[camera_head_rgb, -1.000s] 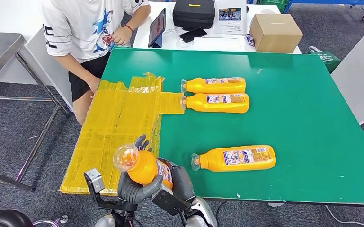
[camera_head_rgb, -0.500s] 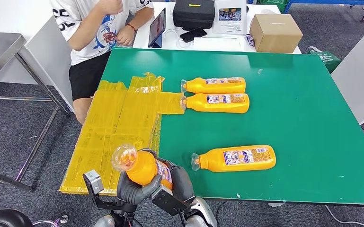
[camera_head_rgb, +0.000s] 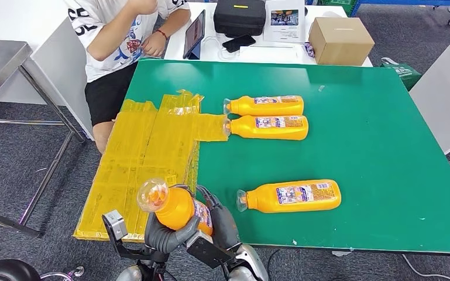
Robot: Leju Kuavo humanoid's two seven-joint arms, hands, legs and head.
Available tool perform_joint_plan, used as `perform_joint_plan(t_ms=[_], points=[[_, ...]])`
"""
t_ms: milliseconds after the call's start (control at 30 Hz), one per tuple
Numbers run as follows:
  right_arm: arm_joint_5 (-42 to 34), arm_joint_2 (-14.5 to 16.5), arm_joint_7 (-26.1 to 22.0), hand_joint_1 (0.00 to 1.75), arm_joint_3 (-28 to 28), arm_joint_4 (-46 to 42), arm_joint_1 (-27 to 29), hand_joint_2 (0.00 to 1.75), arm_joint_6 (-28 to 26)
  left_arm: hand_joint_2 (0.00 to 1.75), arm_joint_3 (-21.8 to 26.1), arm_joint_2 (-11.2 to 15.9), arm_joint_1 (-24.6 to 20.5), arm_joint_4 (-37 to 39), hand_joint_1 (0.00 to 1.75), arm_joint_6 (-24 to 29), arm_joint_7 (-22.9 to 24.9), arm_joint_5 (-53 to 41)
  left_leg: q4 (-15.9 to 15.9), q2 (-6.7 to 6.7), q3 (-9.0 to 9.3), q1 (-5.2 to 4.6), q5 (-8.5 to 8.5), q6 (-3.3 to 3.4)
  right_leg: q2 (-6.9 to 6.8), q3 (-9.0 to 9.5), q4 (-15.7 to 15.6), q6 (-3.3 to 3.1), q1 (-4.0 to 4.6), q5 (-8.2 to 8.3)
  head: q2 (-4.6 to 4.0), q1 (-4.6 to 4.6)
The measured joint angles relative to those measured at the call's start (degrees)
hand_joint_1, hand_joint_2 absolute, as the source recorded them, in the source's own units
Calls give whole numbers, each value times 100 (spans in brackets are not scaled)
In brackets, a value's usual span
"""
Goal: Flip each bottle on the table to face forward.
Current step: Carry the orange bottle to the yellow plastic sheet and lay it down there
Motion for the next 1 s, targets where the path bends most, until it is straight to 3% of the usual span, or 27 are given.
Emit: perform_joint_plan(t_ms=[400, 500, 800, 1000], points=[[80, -99, -47, 0, 184, -537, 66, 0, 187, 175, 175, -2, -152, 62, 175, 473, -113, -451, 0, 2, 0, 0, 1, 0, 0, -1, 0, 0, 0, 0, 0, 1], [133, -116, -63, 0, 229, -625, 72, 0, 192, 175, 264, -2, -242, 70, 175, 811, -219, -737, 0, 1, -1, 0, 1, 0, 0, -2, 0, 0, 0, 1, 0, 1], [-57, -244, -381, 0, 475, -1565, 223, 0, -186, 175, 1162, 71, -1142, 285, 175, 2090, -613, -1545, 0, 2, 1, 1, 10, -4, 0, -1, 4, -1, 1, 4, 0, 1], [-618, -325, -508, 0, 431, -2398, 388, 0, -469, 175, 1521, 144, -1519, 278, 175, 2416, -663, -1729, 0, 1, 0, 1, 10, -4, 0, -1, 3, 0, 0, 4, 0, 1]])
